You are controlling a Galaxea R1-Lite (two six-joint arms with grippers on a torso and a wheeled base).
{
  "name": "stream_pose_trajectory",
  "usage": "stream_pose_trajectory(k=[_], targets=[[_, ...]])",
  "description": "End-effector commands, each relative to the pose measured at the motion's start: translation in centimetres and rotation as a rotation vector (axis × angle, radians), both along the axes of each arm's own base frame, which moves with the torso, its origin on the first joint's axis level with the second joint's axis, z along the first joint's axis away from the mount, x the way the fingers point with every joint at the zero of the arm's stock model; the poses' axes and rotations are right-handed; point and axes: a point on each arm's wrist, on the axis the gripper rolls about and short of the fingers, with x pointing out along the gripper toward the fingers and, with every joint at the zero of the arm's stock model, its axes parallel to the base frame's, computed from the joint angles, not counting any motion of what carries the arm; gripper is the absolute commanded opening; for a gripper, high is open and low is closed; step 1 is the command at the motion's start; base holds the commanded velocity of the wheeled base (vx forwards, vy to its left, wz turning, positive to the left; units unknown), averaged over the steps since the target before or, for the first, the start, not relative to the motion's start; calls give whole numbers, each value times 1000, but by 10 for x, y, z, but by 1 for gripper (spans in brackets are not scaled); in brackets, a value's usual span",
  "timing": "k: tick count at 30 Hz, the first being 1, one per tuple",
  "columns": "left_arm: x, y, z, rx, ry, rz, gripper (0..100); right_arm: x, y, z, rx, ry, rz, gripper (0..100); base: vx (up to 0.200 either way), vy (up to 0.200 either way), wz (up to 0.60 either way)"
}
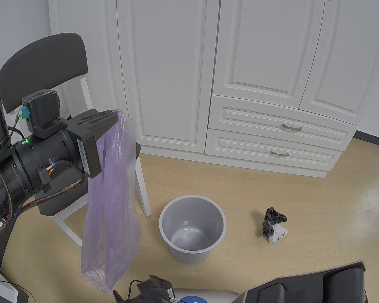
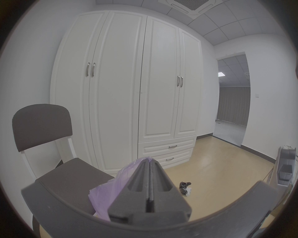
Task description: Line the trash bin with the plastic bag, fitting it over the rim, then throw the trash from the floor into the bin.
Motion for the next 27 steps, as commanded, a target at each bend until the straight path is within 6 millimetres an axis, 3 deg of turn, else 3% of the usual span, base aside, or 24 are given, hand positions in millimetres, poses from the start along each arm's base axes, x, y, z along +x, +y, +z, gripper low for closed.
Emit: stream_pose_trajectory(k=[1, 3, 6, 10, 17, 27], targets=[[-1, -5, 1, -16, -11, -3, 0, 14, 31, -5, 47, 56, -57, 100, 0, 0, 0], [-1, -5, 0, -26, -21, -1, 0, 24, 45, -4, 71, 96, -122, 100, 0, 0, 0], [-1, -5, 1, -28, -23, -1, 0, 28, 50, -3, 81, 109, -150, 100, 0, 0, 0], [-2, -4, 2, -47, -16, -3, 0, 33, 64, 10, 127, 175, -203, 100, 0, 0, 0], [-1, -4, -1, -50, -4, -2, 0, 13, 76, 23, 140, 209, -178, 100, 0, 0, 0], [-1, -4, 0, -50, -6, -2, 0, 2, 89, 20, 129, 214, -152, 100, 0, 0, 0]])
